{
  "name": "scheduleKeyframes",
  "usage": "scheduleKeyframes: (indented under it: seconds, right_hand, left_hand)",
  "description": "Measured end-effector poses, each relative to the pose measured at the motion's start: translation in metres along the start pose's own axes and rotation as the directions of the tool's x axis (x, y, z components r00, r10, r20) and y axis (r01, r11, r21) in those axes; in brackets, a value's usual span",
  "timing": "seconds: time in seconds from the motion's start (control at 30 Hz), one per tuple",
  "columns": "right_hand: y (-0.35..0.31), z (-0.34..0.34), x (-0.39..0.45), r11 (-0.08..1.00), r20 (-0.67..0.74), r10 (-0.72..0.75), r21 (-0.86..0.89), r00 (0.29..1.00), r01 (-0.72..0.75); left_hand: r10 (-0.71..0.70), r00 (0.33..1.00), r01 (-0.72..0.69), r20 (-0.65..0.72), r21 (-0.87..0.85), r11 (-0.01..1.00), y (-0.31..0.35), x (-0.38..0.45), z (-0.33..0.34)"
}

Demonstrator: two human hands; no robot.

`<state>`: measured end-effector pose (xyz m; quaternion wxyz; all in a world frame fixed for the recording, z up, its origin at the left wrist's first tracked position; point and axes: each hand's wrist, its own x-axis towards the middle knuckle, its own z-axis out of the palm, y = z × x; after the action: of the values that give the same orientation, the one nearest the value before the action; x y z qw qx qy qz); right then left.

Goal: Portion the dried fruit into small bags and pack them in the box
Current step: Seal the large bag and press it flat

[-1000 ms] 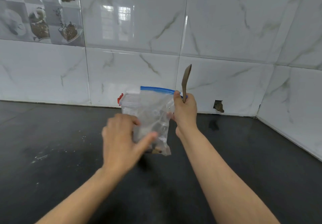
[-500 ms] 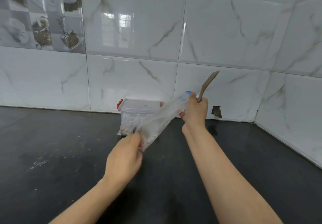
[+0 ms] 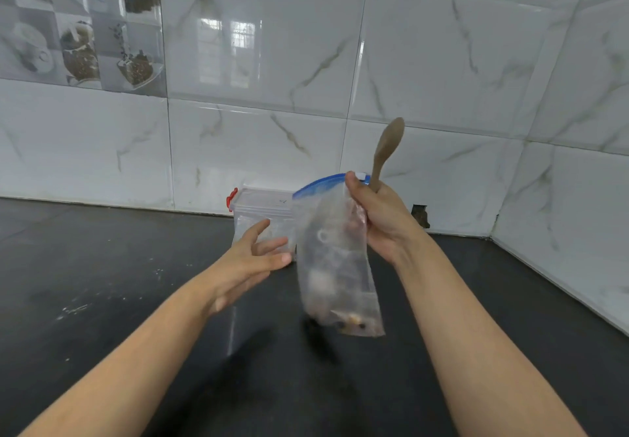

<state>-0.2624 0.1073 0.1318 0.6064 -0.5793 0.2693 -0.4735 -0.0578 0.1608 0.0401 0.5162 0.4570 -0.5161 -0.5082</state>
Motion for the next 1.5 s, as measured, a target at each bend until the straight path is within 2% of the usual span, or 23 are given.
scheduleKeyframes:
  seconds: [0.07, 0.13, 0.2, 0.27, 0.33, 0.43, 0.53, 0.63, 0.7, 0.83, 0.87, 0.93, 1.03, 1.07, 1.13, 1.17, 1.23, 1.3, 1.37, 1.5]
  right_hand:
    - [0.006, -0.007, 0.0, 0.996, -0.047, -0.074, -0.059, 0.996, 0.071]
    - [0.015, -0.015, 0.0, 0.984, -0.118, -0.166, -0.082, 0.979, 0.157]
    - [0.021, -0.022, 0.0, 0.981, -0.15, -0.194, -0.054, 0.969, 0.188]
    - [0.026, -0.027, 0.001, 0.982, -0.132, -0.188, -0.007, 0.973, 0.189]
    - [0.028, -0.029, 0.003, 0.98, -0.117, -0.196, 0.006, 0.974, 0.198]
    - [0.022, -0.043, 0.005, 0.97, -0.137, -0.241, 0.0, 0.961, 0.243]
    - [0.014, -0.067, -0.004, 0.956, -0.048, -0.252, -0.168, 0.967, 0.24]
    - [0.042, -0.078, -0.028, 0.938, 0.11, -0.086, -0.326, 0.99, 0.118]
    - [0.071, -0.074, -0.043, 0.887, 0.101, 0.032, -0.461, 0.994, 0.019]
    - [0.11, -0.069, -0.049, 0.825, 0.023, 0.048, -0.564, 0.999, -0.027]
    - [0.115, -0.068, -0.049, 0.815, 0.021, 0.066, -0.578, 0.998, -0.042]
    - [0.119, -0.063, -0.051, 0.738, 0.096, 0.159, -0.673, 0.983, -0.054]
    - [0.111, -0.058, -0.055, 0.601, 0.2, 0.361, -0.797, 0.911, -0.063]
    - [0.105, -0.056, -0.058, 0.594, 0.215, 0.395, -0.801, 0.893, -0.07]
    - [0.095, -0.05, -0.065, 0.695, 0.233, 0.324, -0.716, 0.917, -0.063]
    - [0.091, -0.05, -0.067, 0.766, 0.194, 0.243, -0.64, 0.95, -0.065]
    - [0.087, -0.053, -0.068, 0.85, 0.016, 0.138, -0.516, 0.99, -0.11]
    - [0.086, -0.057, -0.067, 0.83, -0.129, 0.159, -0.519, 0.979, -0.204]
    - [0.087, -0.06, -0.065, 0.807, -0.168, 0.185, -0.537, 0.968, -0.247]
    - [0.084, -0.054, -0.056, 0.81, -0.196, 0.159, -0.535, 0.968, -0.242]
  left_hand:
    - [-0.017, 1.0, 0.017, 0.024, -0.006, 1.0, -0.005, 0.004, -0.002]
    - [-0.051, 0.998, 0.052, -0.043, 0.01, 0.999, -0.008, 0.008, -0.002]
    - [-0.104, 0.992, 0.105, -0.066, 0.019, 0.994, -0.01, 0.01, -0.001]
    - [-0.16, 0.987, 0.159, 0.015, 0.031, 0.987, -0.012, 0.011, 0.003]
    - [-0.155, 0.985, 0.152, 0.079, 0.036, 0.988, -0.014, 0.014, 0.011]
    - [-0.032, 0.997, 0.034, -0.069, 0.019, 0.999, -0.006, 0.025, 0.022]
    - [0.104, 0.979, -0.117, -0.177, -0.063, 0.991, 0.001, 0.029, 0.02]
    - [0.145, 0.975, -0.137, -0.169, 0.059, 0.989, -0.008, 0.015, 0.021]
    - [0.189, 0.971, -0.168, -0.144, 0.142, 0.976, -0.017, 0.001, 0.019]
    - [0.35, 0.936, -0.316, -0.043, 0.336, 0.887, -0.029, -0.026, -0.001]
    - [0.344, 0.939, -0.309, -0.019, 0.397, 0.864, -0.031, -0.03, -0.006]
    - [0.241, 0.97, -0.21, -0.002, 0.49, 0.846, -0.036, -0.036, -0.015]
    - [0.111, 0.993, -0.067, -0.049, 0.544, 0.837, -0.041, -0.036, -0.016]
    - [0.098, 0.992, -0.038, -0.076, 0.567, 0.823, -0.042, -0.032, -0.017]
    - [0.05, 0.987, 0.049, -0.153, 0.58, 0.813, -0.041, -0.026, -0.019]
    - [0.024, 0.985, 0.083, -0.168, 0.596, 0.799, -0.04, -0.024, -0.02]
    - [-0.016, 0.986, 0.119, -0.167, 0.625, 0.771, -0.038, -0.023, -0.018]
    - [-0.058, 0.986, 0.139, -0.157, 0.575, 0.806, -0.035, -0.026, -0.015]
    - [-0.121, 0.984, 0.171, -0.132, 0.495, 0.852, -0.032, -0.028, -0.016]
    - [-0.281, 0.956, 0.284, -0.082, 0.496, 0.821, -0.025, -0.03, -0.024]
